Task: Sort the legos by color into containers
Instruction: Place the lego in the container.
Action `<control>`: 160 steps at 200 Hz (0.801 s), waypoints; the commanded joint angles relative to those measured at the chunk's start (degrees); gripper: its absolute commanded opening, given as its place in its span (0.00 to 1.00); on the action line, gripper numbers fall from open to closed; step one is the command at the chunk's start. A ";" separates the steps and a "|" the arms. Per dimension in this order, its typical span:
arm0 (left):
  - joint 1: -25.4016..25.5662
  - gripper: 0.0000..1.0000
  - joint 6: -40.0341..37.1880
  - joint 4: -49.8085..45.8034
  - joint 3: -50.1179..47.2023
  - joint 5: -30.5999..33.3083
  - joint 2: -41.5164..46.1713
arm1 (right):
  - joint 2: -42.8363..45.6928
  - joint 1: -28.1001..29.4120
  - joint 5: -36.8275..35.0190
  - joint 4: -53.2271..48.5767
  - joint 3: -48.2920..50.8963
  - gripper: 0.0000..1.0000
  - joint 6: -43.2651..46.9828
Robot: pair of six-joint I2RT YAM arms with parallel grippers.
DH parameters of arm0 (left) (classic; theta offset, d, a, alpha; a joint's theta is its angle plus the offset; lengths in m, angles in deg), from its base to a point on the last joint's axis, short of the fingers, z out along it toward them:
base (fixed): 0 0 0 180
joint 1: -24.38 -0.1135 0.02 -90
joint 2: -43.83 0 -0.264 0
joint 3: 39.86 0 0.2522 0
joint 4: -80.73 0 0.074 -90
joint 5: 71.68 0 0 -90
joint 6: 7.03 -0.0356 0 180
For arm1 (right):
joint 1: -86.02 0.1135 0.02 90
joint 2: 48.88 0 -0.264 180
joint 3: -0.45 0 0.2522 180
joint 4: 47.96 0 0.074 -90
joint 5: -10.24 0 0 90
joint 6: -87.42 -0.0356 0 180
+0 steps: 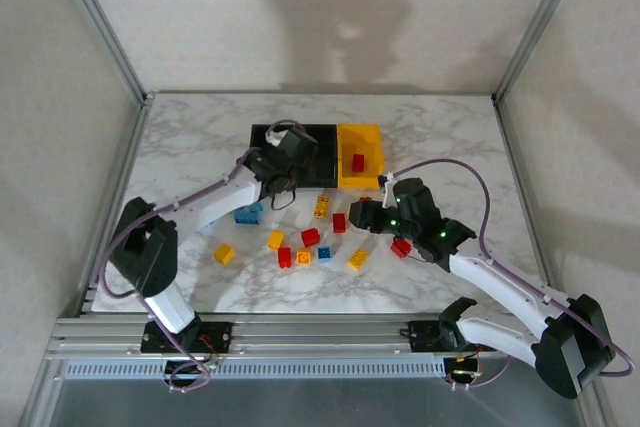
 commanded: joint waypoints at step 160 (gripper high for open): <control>-2.62 0.11 -7.50 -10.46 27.61 -1.51 -27.75 | 3.78 0.40 -0.65 4.04 4.13 0.49 -3.52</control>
